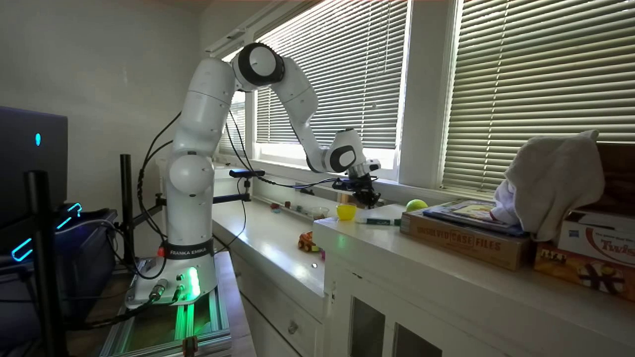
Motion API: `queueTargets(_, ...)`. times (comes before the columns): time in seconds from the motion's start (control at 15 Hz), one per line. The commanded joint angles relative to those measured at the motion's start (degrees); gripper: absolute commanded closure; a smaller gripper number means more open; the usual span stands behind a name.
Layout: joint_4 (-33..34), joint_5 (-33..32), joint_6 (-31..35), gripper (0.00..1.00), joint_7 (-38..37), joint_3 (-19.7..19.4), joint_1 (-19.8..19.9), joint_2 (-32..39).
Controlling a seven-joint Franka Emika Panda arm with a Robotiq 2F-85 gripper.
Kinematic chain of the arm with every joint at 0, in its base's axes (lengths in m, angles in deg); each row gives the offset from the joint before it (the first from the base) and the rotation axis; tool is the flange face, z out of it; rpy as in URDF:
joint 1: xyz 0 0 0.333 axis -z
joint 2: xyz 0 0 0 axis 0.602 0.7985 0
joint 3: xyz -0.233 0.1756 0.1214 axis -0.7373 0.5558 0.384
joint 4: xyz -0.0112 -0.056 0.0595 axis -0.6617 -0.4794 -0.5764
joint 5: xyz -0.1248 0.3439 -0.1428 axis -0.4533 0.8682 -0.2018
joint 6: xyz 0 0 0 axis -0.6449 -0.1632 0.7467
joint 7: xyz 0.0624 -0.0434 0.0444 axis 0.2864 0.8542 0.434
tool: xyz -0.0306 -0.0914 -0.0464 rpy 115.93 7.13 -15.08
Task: Use the paper towel to clean the mirror
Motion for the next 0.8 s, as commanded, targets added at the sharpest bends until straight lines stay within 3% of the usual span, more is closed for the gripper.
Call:
queueTargets(0.0, 1.11, -5.56, 4.32, 1.00, -2.35, -3.55, -3.24, 1.99)
queueTargets(0.27, 1.04, -6.19, 6.19, 1.00, -1.74, -5.16, -5.48, 3.01)
queueTargets(0.73, 1.67, -4.27, 6.82, 1.00, -0.49, -3.44, -7.38, 3.57)
